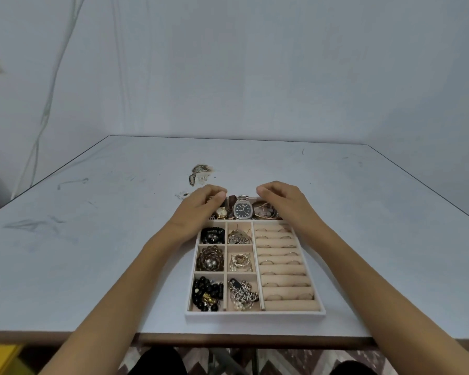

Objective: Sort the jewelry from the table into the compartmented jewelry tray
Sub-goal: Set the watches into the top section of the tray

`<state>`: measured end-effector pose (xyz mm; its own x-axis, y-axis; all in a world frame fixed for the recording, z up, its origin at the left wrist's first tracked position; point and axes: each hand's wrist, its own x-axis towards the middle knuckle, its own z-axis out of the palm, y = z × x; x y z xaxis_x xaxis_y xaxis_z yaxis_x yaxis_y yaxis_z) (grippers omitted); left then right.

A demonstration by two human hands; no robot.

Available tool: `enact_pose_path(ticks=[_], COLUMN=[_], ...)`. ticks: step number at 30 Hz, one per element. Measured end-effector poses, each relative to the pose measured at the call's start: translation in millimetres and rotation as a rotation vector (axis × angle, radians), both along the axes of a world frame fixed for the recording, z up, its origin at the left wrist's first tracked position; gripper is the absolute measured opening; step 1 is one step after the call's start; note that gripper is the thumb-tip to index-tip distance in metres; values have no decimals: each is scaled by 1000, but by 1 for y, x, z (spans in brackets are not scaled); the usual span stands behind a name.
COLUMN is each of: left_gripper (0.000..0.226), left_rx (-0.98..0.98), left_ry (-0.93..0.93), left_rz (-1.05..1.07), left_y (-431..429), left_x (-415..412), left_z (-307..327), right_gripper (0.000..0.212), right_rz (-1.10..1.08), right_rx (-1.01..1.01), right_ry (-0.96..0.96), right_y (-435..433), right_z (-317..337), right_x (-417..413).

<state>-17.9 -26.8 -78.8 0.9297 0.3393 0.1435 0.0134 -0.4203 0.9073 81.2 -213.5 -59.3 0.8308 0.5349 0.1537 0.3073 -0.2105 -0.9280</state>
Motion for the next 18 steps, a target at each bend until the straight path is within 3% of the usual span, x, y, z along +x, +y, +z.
enact_pose_path(ticks=[3, 8, 12, 18], left_gripper=[47, 94, 82, 63], left_rx=[180, 300, 359, 112], left_ry=[23, 69, 147, 107], left_rz=[7, 80, 120, 42], left_y=[-3, 1, 5, 7], left_x=[2, 11, 8, -15], left_z=[8, 7, 5, 3], right_gripper=[29, 34, 33, 30], right_rz=[11, -27, -44, -49], right_rx=[-74, -84, -52, -43], right_ry=[-34, -100, -83, -51], right_y=[3, 4, 0, -3], right_z=[1, -1, -4, -3], right_x=[3, 5, 5, 0])
